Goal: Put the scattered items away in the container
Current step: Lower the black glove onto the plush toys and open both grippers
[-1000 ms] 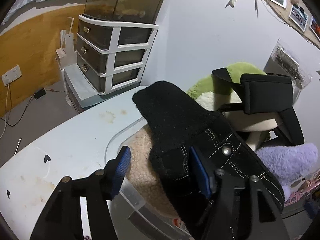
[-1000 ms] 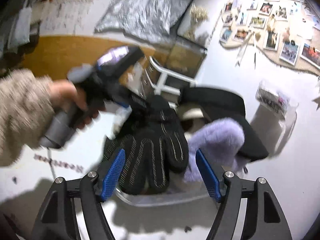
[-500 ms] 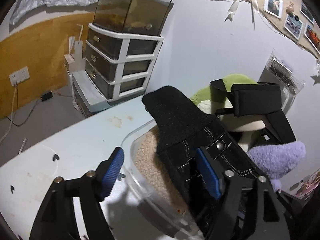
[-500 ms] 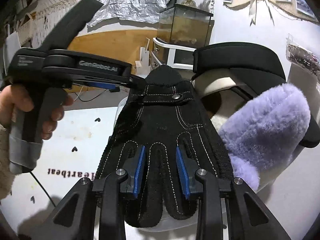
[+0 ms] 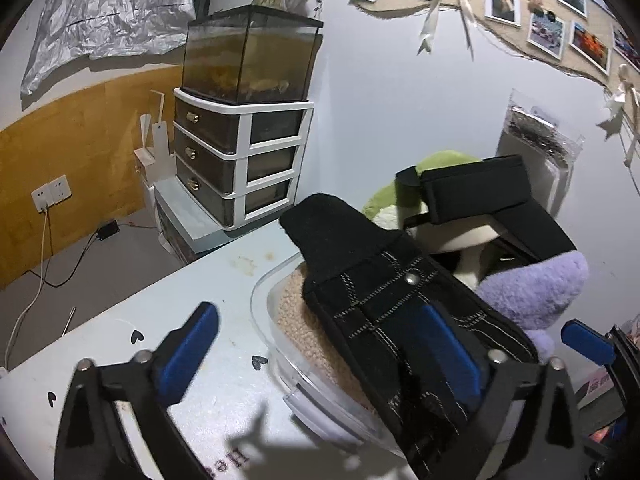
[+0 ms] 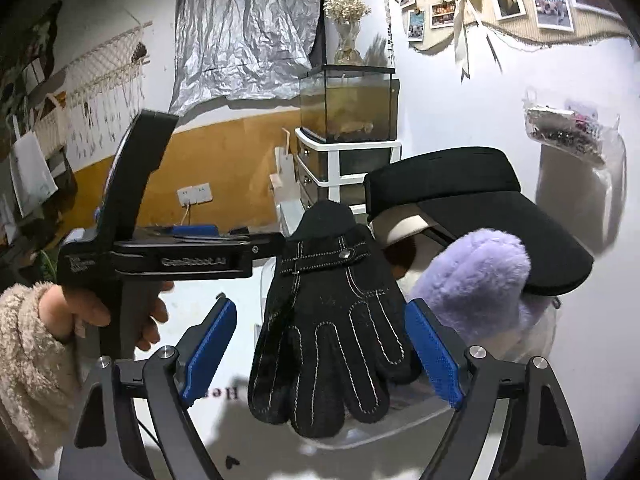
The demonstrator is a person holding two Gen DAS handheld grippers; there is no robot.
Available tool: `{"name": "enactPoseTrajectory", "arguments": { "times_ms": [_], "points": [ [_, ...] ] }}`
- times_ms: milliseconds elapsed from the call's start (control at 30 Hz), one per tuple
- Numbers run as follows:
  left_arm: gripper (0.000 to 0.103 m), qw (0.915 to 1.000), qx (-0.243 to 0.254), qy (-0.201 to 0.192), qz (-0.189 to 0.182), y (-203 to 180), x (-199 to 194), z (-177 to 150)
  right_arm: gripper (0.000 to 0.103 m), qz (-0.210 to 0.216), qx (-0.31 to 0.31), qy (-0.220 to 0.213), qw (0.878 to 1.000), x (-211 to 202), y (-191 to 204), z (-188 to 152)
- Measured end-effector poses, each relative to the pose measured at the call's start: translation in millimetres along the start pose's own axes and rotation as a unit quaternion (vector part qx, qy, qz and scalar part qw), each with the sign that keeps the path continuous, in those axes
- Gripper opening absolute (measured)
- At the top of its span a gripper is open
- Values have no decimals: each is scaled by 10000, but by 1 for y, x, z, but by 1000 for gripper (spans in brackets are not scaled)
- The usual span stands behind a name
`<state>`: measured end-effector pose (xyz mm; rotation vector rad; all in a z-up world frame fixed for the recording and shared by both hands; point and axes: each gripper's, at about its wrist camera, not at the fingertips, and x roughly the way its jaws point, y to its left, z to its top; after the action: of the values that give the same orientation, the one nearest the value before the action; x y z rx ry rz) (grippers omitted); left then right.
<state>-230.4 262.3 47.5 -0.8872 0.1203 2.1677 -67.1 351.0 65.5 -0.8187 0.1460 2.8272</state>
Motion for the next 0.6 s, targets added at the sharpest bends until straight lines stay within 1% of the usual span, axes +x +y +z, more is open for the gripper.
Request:
{"name": "enactPoseTrajectory", "arguments": {
  "times_ms": [33, 67, 133, 267, 400, 500, 600],
  "points": [
    [103, 10000, 27, -2, 18, -2, -3, -1, 92, -8, 3, -12, 10000, -3, -1, 0],
    [103, 10000, 53, -4, 36, -4, -6, -2, 103, -13, 7, -33, 10000, -5, -1, -1],
    [103, 9999, 112, -86, 69, -8, -15, -6, 103, -33, 9, -74, 10000, -9, -3, -4],
    [103, 9991, 175, -296, 265, -15, -34, -14, 103, -161, 4, -165, 9997, -21, -8, -8],
    [103, 9981, 111, -462, 399, -17, -55, -26, 103, -277, 57, -261, 9993, -34, -15, -11],
    [103, 9966, -4, -611, 551, -17, -71, -36, 103, -285, 65, -341, 9990, -46, -17, -14],
    [103, 9948, -60, -705, 731, -14, -86, -48, 103, -382, 0, -344, 9987, -53, -15, -19]
  ]
}}
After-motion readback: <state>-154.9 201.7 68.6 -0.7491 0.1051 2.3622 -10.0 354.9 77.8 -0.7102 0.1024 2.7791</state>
